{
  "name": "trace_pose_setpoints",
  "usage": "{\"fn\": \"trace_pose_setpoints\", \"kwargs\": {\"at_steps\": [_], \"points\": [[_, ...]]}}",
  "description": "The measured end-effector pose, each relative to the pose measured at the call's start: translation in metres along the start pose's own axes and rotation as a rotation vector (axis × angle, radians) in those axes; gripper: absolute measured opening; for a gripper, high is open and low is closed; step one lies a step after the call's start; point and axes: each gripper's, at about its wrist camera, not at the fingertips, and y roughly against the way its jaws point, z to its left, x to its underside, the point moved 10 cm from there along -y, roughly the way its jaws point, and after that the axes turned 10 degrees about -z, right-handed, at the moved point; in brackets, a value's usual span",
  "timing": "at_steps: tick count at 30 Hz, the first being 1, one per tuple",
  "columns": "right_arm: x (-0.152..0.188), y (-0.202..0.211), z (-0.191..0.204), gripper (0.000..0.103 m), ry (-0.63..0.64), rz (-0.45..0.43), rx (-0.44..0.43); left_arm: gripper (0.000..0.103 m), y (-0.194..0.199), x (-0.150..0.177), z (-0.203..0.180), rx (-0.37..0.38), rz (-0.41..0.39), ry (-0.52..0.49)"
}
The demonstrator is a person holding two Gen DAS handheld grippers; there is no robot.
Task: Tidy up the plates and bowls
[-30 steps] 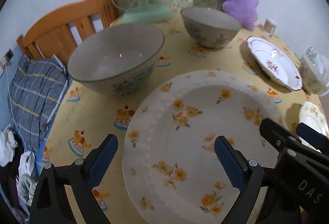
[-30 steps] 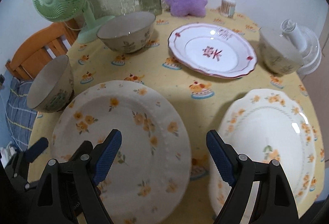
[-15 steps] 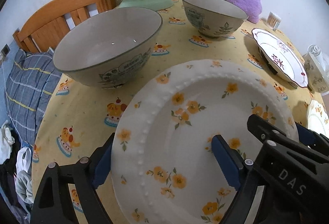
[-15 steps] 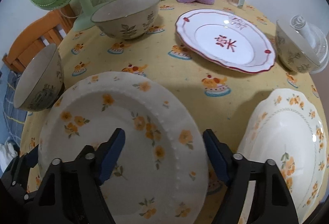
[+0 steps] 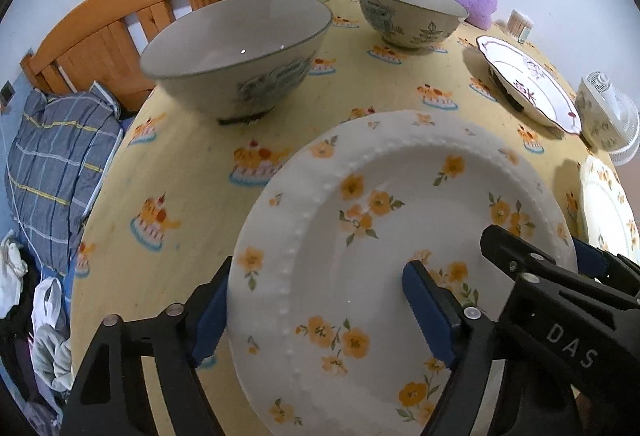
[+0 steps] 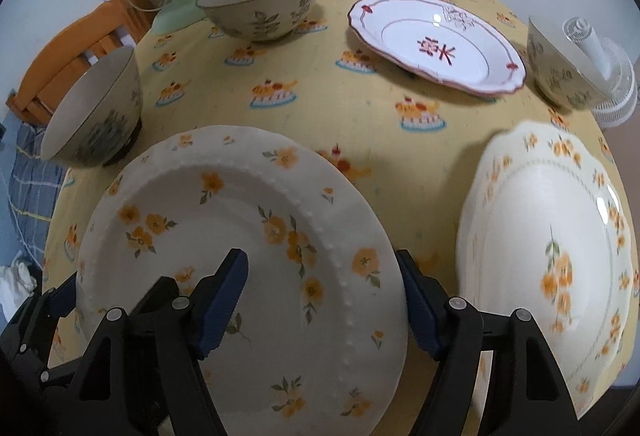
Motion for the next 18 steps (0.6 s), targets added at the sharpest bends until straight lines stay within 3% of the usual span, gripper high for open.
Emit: {"fn": "trace_pose_setpoints", "kwargs": {"at_steps": [11,13,18], "points": [[0.032,0.021,-0.003,0.070,-0.022,0.027,0.002,0.078,0.015,0.019,-0.002,0.051,0.009,-0.085],[0.034,0.020,-0.009,0.061,-0.036,0.036,0.028,0.078,0.013,0.018,-0.002,0.055,0.012,-0.081],[0.032,0.018,-0.010,0.061,-0.041,0.036,0.034,0.077,0.010,0.014,-0.001,0.063,0.017,-0.048]]}}
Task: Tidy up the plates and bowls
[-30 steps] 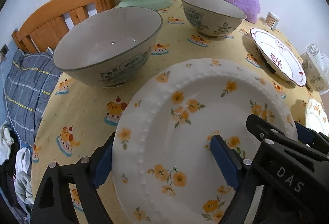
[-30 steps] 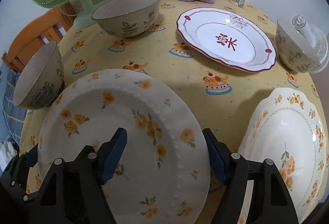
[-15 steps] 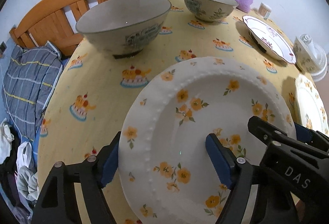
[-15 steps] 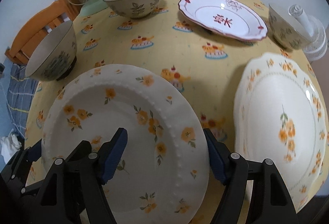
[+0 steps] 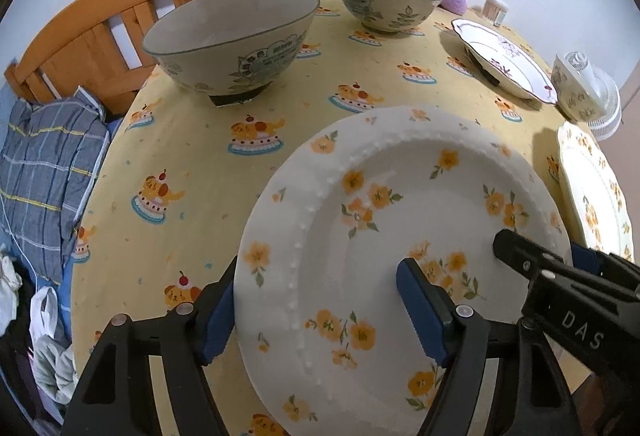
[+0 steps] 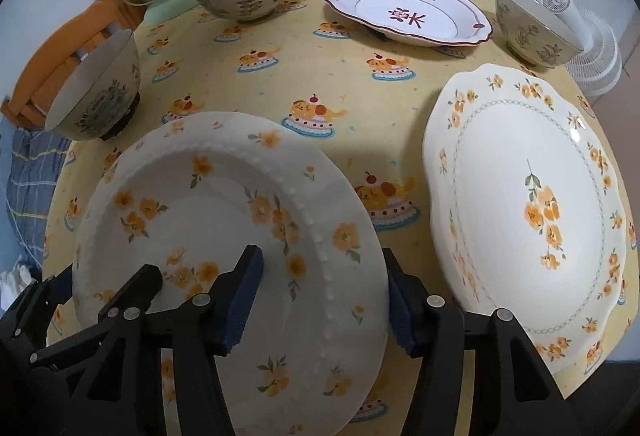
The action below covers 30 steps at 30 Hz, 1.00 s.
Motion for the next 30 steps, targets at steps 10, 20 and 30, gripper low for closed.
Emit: {"fn": "trace_pose_setpoints", "kwargs": {"at_steps": [10,20,30], "points": [[0.006,0.009,0.005,0.061,0.051,0.036,-0.001,0.072,0.011,0.003,0.005,0.003,0.027,0.023],[-0.002,0.049,0.005,0.061,0.043,-0.021,0.025,0.072,0.046,-0.012,-0.001,0.039,-0.025,-0.006],[-0.011,0.065,-0.012,0.061,0.031,-0.064,0.017,0.072,0.060,-0.018,-0.024,0.030,-0.057,-0.025]]}}
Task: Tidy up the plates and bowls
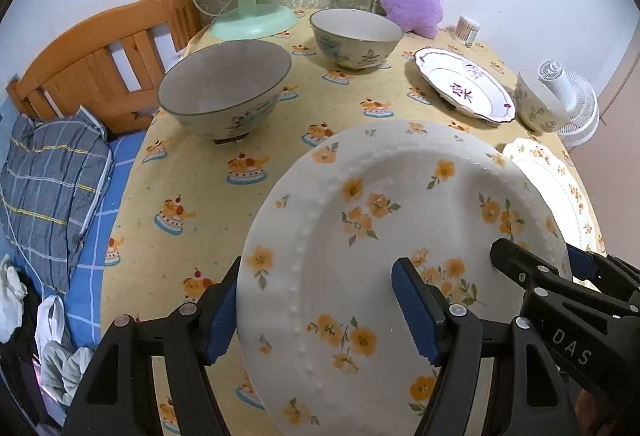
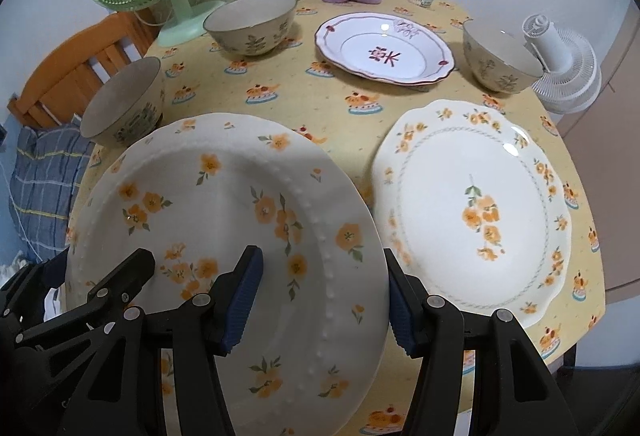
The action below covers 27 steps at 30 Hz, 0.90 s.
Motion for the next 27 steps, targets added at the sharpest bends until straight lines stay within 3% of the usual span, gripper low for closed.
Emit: {"fn": "trace_pose_setpoints", "kwargs": {"at_steps": [27], "points": [[-0.019,0.010,-0.160,0.061,0.008,0.007,0.012,0.072,-0.015,-0.009,-0.156,0.013,0.018,0.001]]}}
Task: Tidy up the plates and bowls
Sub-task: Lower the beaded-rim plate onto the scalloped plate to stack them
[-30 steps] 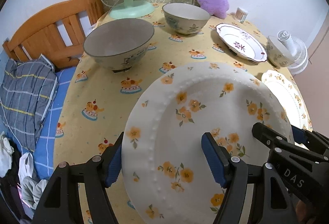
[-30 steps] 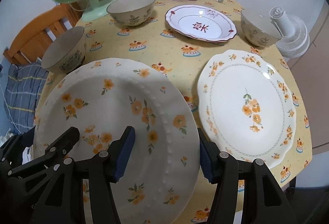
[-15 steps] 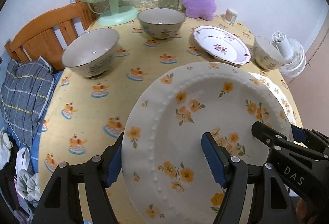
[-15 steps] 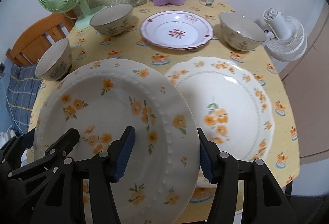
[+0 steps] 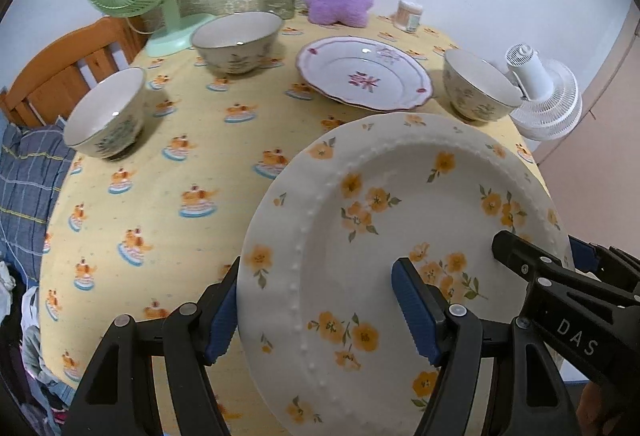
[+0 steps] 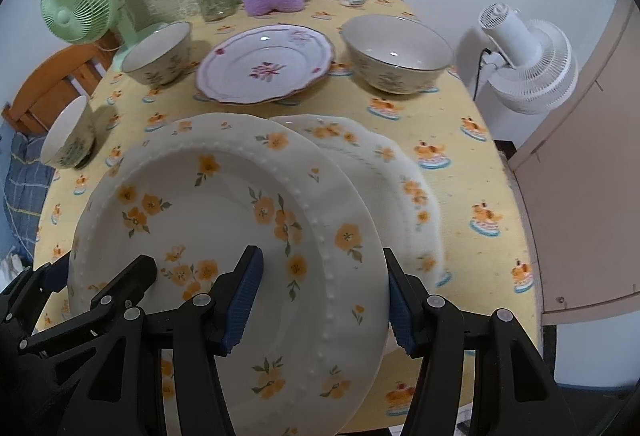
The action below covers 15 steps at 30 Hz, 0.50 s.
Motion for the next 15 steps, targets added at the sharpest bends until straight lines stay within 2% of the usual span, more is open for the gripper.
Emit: {"fn": "trace_pose_setpoints", "kwargs": {"at_steps": [15], "points": [[0.004,-0.026,-0.076,0.061,-0.060,0.061,0.047,0.074,-0.041,0.006,-0.071,0.049,0.070,-0.022]]}}
